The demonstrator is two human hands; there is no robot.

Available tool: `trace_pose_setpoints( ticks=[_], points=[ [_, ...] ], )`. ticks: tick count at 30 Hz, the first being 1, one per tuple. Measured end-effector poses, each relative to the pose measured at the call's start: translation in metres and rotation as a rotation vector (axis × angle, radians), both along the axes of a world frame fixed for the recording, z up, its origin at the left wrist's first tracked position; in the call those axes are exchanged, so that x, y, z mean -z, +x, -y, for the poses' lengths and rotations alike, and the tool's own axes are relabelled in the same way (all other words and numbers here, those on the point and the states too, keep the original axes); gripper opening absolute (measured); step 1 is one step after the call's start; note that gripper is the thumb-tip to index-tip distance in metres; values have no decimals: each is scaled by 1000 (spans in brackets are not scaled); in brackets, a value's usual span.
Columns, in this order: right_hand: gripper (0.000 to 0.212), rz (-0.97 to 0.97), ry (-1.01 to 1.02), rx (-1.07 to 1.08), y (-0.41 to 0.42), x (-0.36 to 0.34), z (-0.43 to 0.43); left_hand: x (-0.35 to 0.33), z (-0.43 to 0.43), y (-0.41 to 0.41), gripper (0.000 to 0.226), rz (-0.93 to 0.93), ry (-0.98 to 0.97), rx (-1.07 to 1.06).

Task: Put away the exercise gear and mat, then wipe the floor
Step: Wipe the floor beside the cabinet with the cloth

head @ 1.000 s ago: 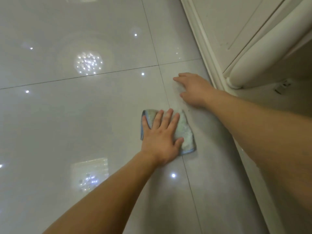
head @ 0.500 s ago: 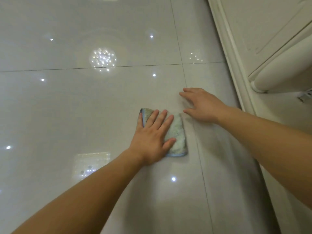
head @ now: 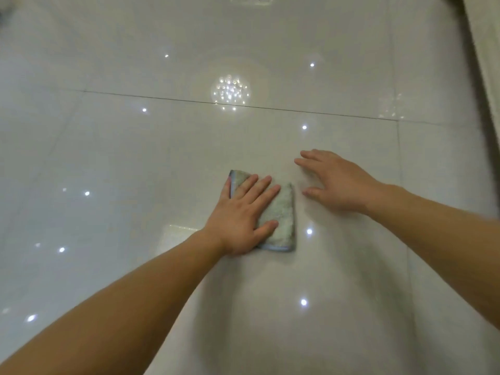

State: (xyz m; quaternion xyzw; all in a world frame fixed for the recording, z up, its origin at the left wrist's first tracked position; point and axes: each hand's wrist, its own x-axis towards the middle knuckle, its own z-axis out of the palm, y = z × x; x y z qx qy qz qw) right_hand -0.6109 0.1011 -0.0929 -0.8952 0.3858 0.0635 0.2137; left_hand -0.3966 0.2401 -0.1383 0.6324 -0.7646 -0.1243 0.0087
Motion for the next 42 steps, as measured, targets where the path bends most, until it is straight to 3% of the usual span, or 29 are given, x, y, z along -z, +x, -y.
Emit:
trace_pose_setpoints(
  ticks=[17, 26, 35, 42],
  points=[
    [73, 21, 40, -212, 143, 16, -25, -1, -43, 168, 75, 3, 17, -193],
    [78, 35, 49, -321, 213, 21, -47, 2, -62, 215, 75, -18, 2, -290],
    [78, 54, 25, -271, 219, 31, -54, 2, -75, 252, 73, -21, 20, -313],
    [78, 71, 41, -276, 217, 35, -54, -1, -94, 272, 74, -68, 90, -475]
  ],
)
